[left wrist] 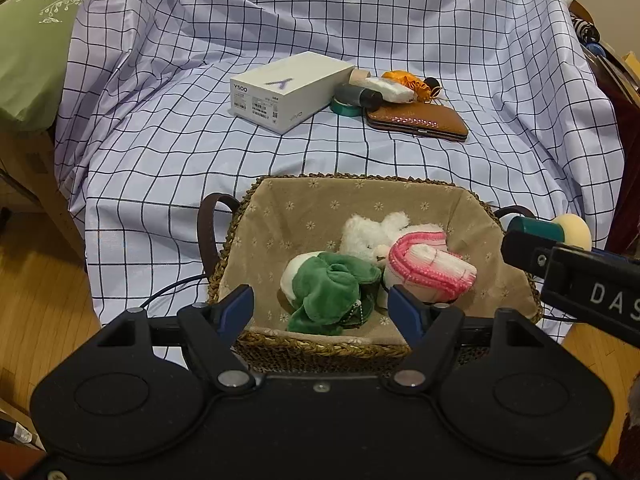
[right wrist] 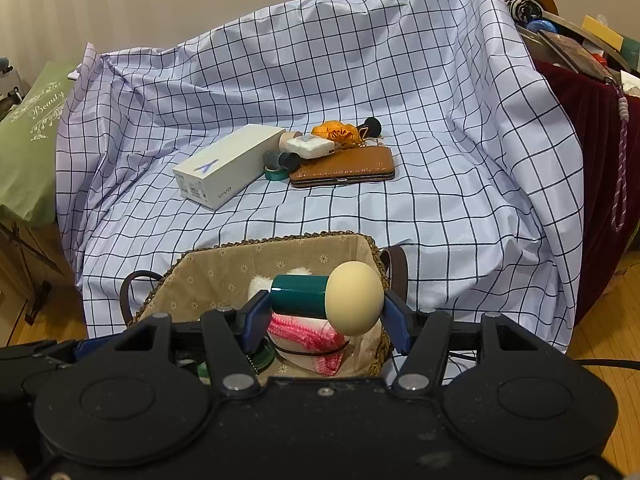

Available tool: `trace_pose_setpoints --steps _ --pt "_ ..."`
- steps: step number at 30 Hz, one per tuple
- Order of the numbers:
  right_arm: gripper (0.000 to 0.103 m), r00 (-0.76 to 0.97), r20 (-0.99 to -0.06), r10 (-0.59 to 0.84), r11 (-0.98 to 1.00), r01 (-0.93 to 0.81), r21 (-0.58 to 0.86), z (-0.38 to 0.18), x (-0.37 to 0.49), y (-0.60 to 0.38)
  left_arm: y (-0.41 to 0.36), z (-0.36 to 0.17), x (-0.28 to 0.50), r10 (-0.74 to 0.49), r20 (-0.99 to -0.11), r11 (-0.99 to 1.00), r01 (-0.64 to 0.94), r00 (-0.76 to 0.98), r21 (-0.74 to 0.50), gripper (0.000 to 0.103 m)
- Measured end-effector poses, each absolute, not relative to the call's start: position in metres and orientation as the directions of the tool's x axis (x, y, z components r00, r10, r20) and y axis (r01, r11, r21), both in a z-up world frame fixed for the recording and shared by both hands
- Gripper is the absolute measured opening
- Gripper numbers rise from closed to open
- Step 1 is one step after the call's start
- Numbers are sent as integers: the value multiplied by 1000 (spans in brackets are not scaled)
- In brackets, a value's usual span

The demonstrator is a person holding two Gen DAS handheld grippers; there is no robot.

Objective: Organize soft objects
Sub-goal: 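Open the left tool over the basket while the right tool lowers and releases the egg toy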

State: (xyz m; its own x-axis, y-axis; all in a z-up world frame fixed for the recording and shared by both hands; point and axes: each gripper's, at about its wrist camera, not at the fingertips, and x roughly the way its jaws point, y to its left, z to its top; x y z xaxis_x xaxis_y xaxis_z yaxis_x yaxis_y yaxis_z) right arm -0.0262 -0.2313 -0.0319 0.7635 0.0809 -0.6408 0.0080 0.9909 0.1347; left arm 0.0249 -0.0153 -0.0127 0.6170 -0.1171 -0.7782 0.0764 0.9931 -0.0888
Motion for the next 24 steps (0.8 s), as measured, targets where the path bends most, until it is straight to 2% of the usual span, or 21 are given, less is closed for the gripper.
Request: trace_pose_setpoints --steps 10,14,24 --pt "59 759 -645 83 991 5 133 -32 -25 -230 -14 -12 23 -107 -780 994 76 617 -76 71" --pt "59 757 -648 86 991 1 133 -33 -25 -229 -15 -12 22 -101 -779 995 73 619 -71 75" --pt "60 753 -651 91 991 -5 134 -32 -24 -229 -15 -11 23 -99 -779 995 74 619 -68 75"
